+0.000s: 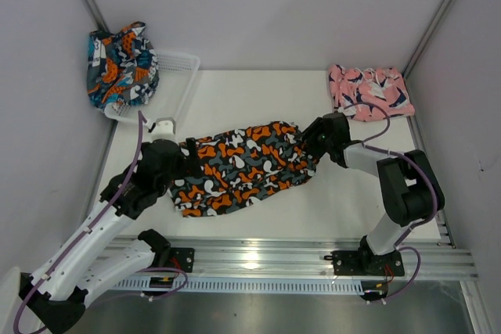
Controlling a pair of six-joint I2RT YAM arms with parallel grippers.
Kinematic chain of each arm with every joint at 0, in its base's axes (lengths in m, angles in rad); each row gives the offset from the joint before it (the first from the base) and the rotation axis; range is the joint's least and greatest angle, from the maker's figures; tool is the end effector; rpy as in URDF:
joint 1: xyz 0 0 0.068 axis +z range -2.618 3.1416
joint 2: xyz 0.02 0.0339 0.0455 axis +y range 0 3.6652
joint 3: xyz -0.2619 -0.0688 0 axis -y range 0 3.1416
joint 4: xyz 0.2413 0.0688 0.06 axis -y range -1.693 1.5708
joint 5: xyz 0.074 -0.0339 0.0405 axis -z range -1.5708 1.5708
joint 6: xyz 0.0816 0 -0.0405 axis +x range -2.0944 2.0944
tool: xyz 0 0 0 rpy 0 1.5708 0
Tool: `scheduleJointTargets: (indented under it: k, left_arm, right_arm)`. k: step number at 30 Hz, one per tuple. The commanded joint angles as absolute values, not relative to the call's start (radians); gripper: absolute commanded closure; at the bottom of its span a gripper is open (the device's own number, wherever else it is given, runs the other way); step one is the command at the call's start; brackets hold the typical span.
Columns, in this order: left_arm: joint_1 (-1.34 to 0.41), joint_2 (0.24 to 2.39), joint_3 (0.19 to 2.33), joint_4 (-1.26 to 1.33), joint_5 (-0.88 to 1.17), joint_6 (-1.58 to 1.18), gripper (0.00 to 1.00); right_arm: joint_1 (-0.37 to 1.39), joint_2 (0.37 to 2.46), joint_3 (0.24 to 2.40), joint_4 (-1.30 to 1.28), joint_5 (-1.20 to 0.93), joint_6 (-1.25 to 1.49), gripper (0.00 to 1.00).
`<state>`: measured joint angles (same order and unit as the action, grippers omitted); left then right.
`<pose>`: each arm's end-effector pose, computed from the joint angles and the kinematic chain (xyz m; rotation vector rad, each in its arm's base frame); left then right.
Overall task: Fold and stack the shorts
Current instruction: Flatten the shorts out
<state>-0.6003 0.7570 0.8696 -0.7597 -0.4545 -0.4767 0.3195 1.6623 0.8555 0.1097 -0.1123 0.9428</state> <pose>0.1689 -0.0722 0.2913 -0.1132 2.1427 -0.1210 0.3513 0.1259 0.1420 0.6727 2.2925 0.7664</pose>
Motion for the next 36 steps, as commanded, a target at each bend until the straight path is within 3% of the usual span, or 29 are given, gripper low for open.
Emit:
scheduleJointTargets:
  k: [1, 3, 4, 7, 8, 11, 16, 21, 27, 36]
  left_arm:
    - [-0.607, 0.747, 0.897, -0.761, -0.476, -0.448, 0.01]
    - [-0.607, 0.749, 0.897, -0.765, -0.477, -0.448, 0.01]
    - [-0.607, 0.747, 0.896, -0.767, -0.477, -0.448, 0.01]
    - [-0.607, 0.744, 0.894, -0.77, -0.48, -0.448, 0.01]
    - [-0.607, 0.742, 0.891, -0.77, -0.479, -0.449, 0.01]
    - [-0.607, 0.739, 0.888, -0.772, -0.476, -0.448, 0.01]
    - [-0.609, 0.759, 0.876, -0.739, -0.388, -0.35, 0.01]
    - [-0.698, 0.811, 0.861, -0.678, -0.293, -0.282, 0.03]
    - [-0.859, 0.958, 0.888, -0.638, -0.35, -0.262, 0.04]
    - [-0.945, 1.304, 1.058, -0.608, -0.495, -0.029, 0.05]
  right_arm:
    - [0.325, 1.695, 0.83, 0.248, -0.08, 1.066, 0.41]
    - [0.325, 1.71, 0.812, 0.279, -0.071, 1.101, 0.44]
    - [0.324, 1.718, 0.786, 0.337, -0.074, 1.133, 0.51]
    - [0.325, 1.726, 0.759, 0.399, -0.063, 1.192, 0.58]
    - [0.324, 1.723, 0.732, 0.425, -0.061, 1.203, 0.74]
    - [0.331, 1.683, 0.719, 0.42, -0.011, 1.21, 1.0]
    - [0.327, 1.56, 0.819, 0.189, 0.115, 1.126, 1.0]
    - [0.276, 1.532, 1.066, -0.142, 0.199, 0.991, 1.0]
    - [0.103, 1.58, 1.14, -0.173, 0.012, 0.898, 1.0]
    - [0.061, 1.62, 1.17, -0.19, -0.086, 0.805, 1.0]
